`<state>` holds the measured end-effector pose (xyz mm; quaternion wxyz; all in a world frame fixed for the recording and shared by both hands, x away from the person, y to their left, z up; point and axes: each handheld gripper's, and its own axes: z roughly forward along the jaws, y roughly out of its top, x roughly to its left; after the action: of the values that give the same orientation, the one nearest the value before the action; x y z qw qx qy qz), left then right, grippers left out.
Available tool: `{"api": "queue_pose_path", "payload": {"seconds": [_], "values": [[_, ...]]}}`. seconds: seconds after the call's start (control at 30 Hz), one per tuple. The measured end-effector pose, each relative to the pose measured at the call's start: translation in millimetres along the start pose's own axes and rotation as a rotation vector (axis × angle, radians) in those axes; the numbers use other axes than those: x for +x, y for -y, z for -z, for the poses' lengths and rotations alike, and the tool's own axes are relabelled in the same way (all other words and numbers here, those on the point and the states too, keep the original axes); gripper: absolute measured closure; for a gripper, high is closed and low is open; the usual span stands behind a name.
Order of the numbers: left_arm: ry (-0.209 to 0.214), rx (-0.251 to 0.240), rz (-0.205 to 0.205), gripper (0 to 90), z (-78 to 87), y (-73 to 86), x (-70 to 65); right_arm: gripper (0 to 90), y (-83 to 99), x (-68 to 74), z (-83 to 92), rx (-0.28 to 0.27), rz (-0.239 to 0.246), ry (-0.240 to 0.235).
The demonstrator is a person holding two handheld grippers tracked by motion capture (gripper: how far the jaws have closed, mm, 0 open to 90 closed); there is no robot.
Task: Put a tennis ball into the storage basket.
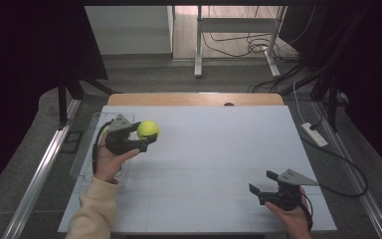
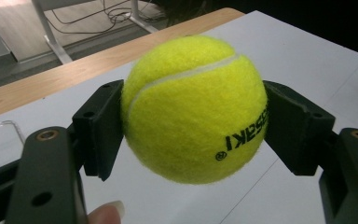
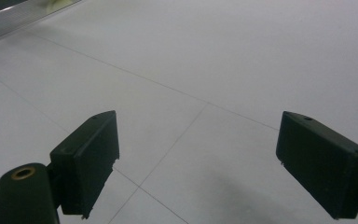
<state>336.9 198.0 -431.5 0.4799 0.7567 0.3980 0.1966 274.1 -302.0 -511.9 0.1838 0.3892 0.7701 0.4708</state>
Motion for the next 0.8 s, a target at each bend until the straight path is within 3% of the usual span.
{"api": "queue_pose_path", "payload": {"seconds": [0.8], "values": [[-0.064,-0.010,0.039,27.3,22.9,8.7,20.5,13.3,1.0,-1.6,-0.2,0.007,-0.002,0.010]]}}
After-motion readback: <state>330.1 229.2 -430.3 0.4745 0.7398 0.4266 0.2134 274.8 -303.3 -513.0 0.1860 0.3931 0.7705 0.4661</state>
